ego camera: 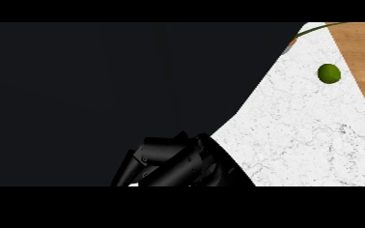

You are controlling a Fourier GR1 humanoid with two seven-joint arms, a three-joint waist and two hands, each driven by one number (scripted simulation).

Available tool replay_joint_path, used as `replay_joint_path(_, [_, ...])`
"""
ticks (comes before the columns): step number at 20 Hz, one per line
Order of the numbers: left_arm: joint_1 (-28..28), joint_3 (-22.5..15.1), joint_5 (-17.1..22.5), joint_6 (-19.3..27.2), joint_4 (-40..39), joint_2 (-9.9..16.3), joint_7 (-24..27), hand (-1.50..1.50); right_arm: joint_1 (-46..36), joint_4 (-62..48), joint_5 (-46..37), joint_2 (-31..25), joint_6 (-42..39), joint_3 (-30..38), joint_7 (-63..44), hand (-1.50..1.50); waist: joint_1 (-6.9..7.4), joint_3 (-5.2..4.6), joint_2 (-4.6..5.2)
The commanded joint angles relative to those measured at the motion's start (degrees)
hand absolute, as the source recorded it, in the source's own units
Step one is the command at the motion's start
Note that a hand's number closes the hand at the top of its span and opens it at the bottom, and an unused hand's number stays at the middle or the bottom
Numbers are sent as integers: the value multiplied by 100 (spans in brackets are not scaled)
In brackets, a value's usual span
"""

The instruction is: Pick up the bottled water, place it into the cabinet and close the cabinet

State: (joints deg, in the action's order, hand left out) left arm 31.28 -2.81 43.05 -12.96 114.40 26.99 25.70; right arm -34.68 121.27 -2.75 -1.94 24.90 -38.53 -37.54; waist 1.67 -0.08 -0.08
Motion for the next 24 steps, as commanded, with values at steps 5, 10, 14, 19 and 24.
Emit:
replay_joint_path(5, [340, 758, 466, -809, -354, 148, 83, 150, -868, -1553, 827, 189, -840, 1402, 515, 150, -63, 5, 19])
replay_joint_path(10, [537, 917, 511, -939, -91, 134, -3, 150, -1523, -2934, 1288, 123, -1297, 2170, 1074, 150, -21, 6, 43])
replay_joint_path(14, [794, 877, 254, -968, 131, -96, -30, 150, -1764, -3898, 1327, 192, -1564, 2387, 1495, 150, -21, 7, 32])
replay_joint_path(19, [757, 948, 268, -1188, -16, -190, -109, 150, -1950, -4601, 1311, 115, -1729, 2681, 1874, 150, -37, 7, 24])
replay_joint_path(24, [346, 1097, 486, -1115, -209, 13, -274, 150, -1994, -5245, 1350, 12, -1780, 2828, 2202, 150, -3, 4, 77])
